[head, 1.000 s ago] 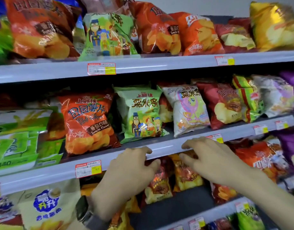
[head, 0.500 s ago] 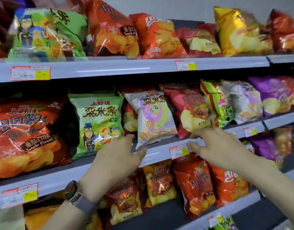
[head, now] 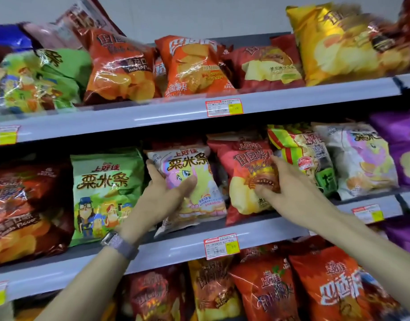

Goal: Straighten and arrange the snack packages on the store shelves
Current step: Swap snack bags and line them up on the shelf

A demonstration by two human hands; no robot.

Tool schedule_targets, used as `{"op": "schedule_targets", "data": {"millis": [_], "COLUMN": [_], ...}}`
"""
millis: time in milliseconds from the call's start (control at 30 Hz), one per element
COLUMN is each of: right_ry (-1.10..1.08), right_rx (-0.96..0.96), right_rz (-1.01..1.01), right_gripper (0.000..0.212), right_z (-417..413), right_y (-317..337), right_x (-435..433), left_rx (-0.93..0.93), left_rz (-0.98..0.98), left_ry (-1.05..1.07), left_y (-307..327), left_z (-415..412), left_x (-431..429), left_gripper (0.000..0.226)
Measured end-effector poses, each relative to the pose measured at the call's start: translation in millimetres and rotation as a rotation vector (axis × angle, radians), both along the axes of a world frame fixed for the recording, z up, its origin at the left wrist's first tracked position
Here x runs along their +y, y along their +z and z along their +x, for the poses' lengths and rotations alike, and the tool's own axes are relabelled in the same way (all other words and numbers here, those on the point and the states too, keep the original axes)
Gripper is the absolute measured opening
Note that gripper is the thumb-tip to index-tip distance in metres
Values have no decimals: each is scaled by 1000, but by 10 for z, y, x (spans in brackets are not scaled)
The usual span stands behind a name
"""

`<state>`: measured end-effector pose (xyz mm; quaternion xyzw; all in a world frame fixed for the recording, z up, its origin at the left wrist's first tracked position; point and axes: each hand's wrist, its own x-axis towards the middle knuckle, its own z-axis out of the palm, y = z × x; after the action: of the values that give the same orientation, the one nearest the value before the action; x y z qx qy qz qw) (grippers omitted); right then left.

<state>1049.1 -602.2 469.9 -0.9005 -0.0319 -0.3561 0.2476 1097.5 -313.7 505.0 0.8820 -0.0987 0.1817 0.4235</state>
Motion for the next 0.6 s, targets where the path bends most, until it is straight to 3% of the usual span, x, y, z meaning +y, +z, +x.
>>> {"op": "schedule_targets", "data": {"millis": [200, 400, 533, 600], "right_ry": [102, 99, 84, 67], "right_rx": [116, 139, 116, 96], "right_rz": [89, 114, 141, 153], "right_gripper": [117, 124, 130, 130], "right_z": [240, 264, 261, 265], "right_y": [-22, -33, -46, -46], "right_x": [-104, -142, -138, -141], "left_rx": [-31, -206, -223, -235], "left_rz": [-305, -162, -76, -52], "left_ry": [6, 127, 186, 174], "left_y": [-86, 84, 167, 157], "left_z": [163, 73, -114, -217], "left_x": [-115, -200, -100, 16], "left_gripper": [108, 103, 75, 75]}}
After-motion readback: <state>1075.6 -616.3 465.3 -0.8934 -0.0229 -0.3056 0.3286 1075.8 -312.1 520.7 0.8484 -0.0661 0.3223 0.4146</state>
